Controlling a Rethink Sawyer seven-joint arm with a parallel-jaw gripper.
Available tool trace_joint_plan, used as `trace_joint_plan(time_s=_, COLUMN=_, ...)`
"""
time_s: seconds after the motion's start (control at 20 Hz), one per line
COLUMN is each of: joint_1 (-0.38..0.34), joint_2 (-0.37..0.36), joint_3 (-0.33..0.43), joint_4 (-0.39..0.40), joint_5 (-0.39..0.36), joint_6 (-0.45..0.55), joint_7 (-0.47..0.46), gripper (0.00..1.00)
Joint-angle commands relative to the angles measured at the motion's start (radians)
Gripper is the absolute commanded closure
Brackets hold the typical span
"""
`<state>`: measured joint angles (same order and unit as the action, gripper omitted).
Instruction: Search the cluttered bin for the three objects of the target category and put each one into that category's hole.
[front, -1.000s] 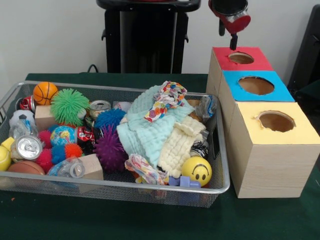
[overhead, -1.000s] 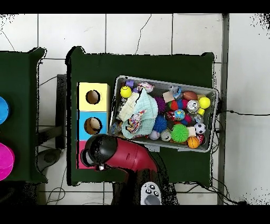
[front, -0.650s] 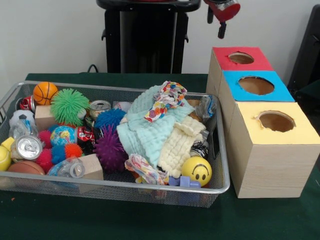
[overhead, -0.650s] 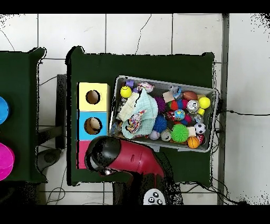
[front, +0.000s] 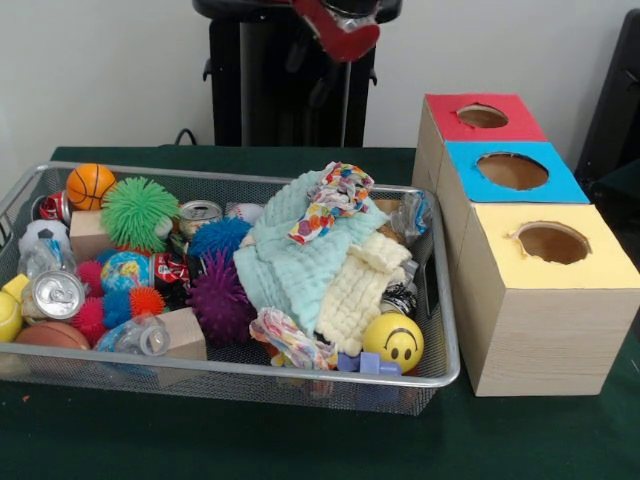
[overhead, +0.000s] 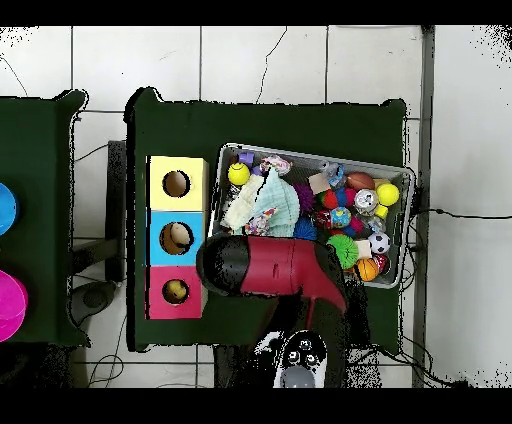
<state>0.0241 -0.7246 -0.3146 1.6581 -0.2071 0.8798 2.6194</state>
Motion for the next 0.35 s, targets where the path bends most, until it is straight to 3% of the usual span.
trace_joint_plan(time_s=0.05, joint_1=0.003, joint_2=0.114, joint_3=-0.077, joint_4=-0.223, joint_5=-0.112, joint_6=-0.138, joint_7=0.195, gripper=0.00)
trace_joint_plan(time_s=0.35, joint_1=-0.032, joint_2=0.181, joint_3=-0.101, joint_4=-0.266, joint_5=-0.120, joint_6=-0.244, joint_7=0.172, gripper=0.00)
